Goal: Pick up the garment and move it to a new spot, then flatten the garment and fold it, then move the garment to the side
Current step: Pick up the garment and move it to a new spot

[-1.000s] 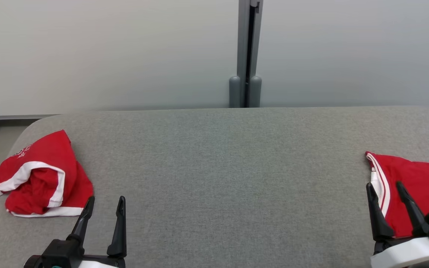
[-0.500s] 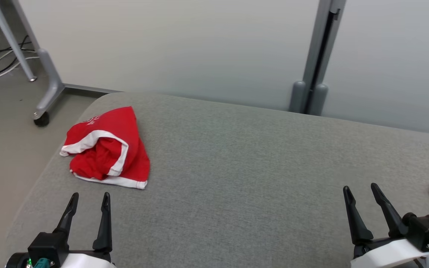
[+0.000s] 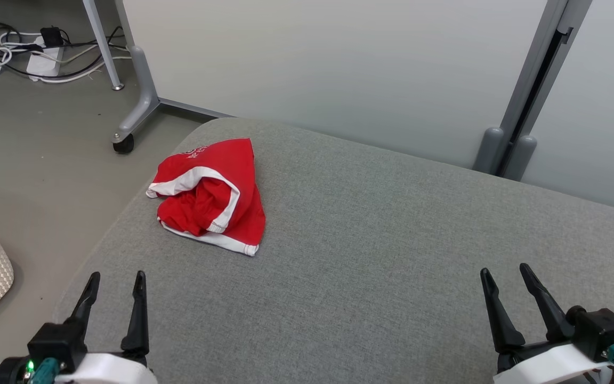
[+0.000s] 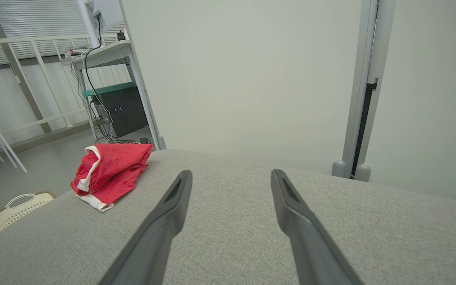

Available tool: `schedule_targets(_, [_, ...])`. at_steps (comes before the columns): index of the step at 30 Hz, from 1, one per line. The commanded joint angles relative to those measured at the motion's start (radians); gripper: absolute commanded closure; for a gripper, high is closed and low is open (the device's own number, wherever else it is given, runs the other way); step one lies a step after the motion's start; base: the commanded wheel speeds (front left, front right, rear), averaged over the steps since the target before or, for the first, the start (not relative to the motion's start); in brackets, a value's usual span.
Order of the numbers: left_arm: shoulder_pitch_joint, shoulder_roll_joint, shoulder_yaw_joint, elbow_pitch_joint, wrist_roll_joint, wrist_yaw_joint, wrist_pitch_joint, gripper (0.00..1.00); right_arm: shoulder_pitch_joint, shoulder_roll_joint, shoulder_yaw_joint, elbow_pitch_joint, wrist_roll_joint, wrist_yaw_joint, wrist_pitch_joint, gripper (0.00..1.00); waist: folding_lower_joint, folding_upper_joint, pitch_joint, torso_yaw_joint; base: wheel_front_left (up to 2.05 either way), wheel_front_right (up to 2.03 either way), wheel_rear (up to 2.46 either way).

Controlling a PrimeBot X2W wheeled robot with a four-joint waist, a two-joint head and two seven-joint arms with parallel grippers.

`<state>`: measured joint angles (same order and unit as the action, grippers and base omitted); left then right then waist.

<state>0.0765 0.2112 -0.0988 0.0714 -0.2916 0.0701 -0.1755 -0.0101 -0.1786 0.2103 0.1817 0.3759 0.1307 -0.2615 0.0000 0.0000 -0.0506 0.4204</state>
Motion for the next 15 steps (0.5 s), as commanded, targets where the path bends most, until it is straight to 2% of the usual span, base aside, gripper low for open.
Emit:
schedule_targets(1, [-0.029, 0.01, -0.001, 0.001, 0.001, -0.006, 0.016, 0.0, -0.002, -0.007, 0.001, -0.003, 0.005, 0.001, -0.005, 0.0, 0.0, 0.0, 0.004, -0.003, 0.0, 0.0, 0.0])
schedule_targets(7, [-0.191, 0.044, 0.0, 0.064, -0.078, -0.061, 0.214, 0.0, -0.037, -0.037, 0.001, -0.018, 0.009, 0.001, -0.005, 0.0, 0.0, 0.0, 0.064, -0.038, 0.0, 0.0, 0.0])
schedule_targets(15, [-0.504, 0.104, 0.042, 0.274, -0.221, -0.137, 0.448, 0.0, -0.12, -0.073, 0.021, -0.032, 0.011, 0.001, 0.001, 0.0, 0.0, 0.0, 0.219, -0.137, 0.0, 0.0, 0.0])
